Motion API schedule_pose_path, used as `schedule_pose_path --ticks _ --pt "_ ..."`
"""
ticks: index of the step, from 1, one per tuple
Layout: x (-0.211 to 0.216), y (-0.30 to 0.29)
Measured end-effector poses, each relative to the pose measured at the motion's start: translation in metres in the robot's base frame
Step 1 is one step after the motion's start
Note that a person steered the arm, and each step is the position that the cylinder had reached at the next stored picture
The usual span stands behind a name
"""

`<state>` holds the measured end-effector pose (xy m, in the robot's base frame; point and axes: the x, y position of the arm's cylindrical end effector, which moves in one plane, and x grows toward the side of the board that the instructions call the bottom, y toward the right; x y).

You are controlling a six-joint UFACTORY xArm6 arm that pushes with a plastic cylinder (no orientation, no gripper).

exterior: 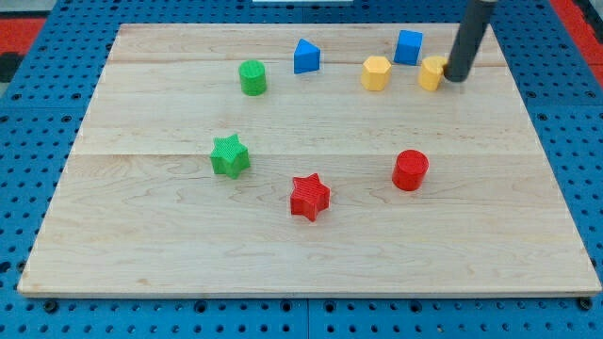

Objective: Move the arm above the green star

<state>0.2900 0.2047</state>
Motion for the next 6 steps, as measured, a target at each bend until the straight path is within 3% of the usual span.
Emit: schedule_pose_path --ticks 1,3,4,6 --pt "-0.024 -0.013" --pt "0.081 0.005" --pt "0.088 -0.05" --pt "0.055 -0.262"
